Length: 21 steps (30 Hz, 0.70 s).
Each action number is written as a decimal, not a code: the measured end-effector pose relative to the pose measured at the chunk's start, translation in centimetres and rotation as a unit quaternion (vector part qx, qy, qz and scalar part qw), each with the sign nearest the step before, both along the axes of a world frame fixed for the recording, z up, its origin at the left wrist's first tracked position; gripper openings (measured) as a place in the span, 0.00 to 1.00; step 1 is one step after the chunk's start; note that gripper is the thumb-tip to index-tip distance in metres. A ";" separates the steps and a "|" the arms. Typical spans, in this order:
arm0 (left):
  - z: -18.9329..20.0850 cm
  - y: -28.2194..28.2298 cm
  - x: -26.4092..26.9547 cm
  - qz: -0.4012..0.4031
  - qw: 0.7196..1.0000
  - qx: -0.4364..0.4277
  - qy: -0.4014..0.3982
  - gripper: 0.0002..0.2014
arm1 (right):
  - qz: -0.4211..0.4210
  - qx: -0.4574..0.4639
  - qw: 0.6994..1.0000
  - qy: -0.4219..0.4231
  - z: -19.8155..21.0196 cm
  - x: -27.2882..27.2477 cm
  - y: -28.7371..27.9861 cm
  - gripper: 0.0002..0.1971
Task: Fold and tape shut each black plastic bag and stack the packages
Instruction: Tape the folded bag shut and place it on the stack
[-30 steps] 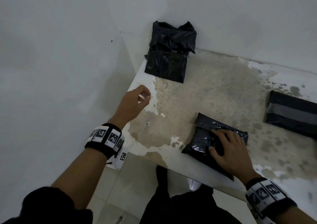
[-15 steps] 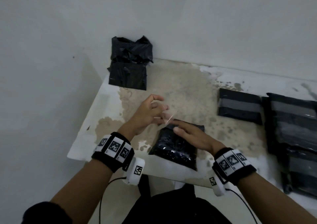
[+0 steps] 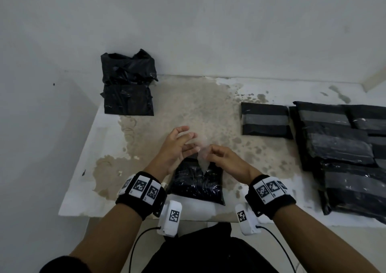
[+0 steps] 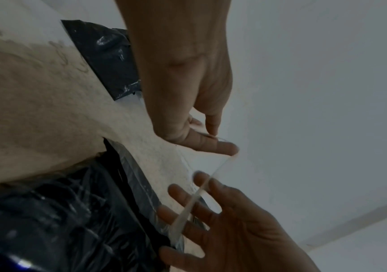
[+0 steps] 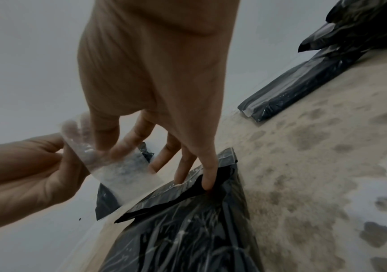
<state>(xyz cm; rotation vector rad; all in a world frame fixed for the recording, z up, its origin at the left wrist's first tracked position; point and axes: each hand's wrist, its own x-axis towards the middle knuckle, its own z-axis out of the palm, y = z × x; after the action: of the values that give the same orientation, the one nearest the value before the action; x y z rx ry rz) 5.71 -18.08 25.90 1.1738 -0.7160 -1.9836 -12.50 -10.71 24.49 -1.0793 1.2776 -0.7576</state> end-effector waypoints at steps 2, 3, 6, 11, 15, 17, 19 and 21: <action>-0.5 -0.4 0.2 0.033 0.999 -0.015 -0.029 0.10 | -0.021 0.005 1.000 -0.001 0.0 -0.6 0.1 0.07; -0.9 -0.7 0.4 0.046 0.997 -0.026 -0.053 0.09 | -0.034 0.009 0.999 0.003 0.0 -1.0 0.1 0.08; -1.8 -1.3 1.0 0.056 0.990 -0.050 -0.120 0.07 | -0.072 0.021 0.997 0.023 -0.4 -2.3 -0.2 0.09; -3.9 -1.3 1.9 0.072 0.982 -0.040 -0.171 0.02 | -0.169 0.045 0.985 0.001 -1.5 -3.9 -0.7 0.08; -5.2 -0.1 2.3 0.091 0.978 -0.025 -0.187 0.02 | -0.183 0.080 0.980 0.020 -2.7 -4.2 -0.2 0.08; -5.8 0.6 2.3 0.087 0.974 -0.035 -0.206 0.03 | -0.193 0.096 0.976 0.032 -3.5 -4.2 0.3 0.08; -6.5 1.1 2.6 0.078 0.968 -0.044 -0.236 0.02 | -0.203 0.103 0.973 0.047 -4.1 -4.0 0.8 0.07; -7.3 1.2 2.9 0.070 0.960 -0.053 -0.267 0.02 | -0.215 0.103 0.969 0.064 -4.7 -3.8 1.1 0.07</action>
<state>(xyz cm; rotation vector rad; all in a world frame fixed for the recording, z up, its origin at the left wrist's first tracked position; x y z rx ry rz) 8.62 -16.86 18.61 1.6661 -0.9604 -1.4960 -16.27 -9.56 19.81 -0.6966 1.6907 -0.8621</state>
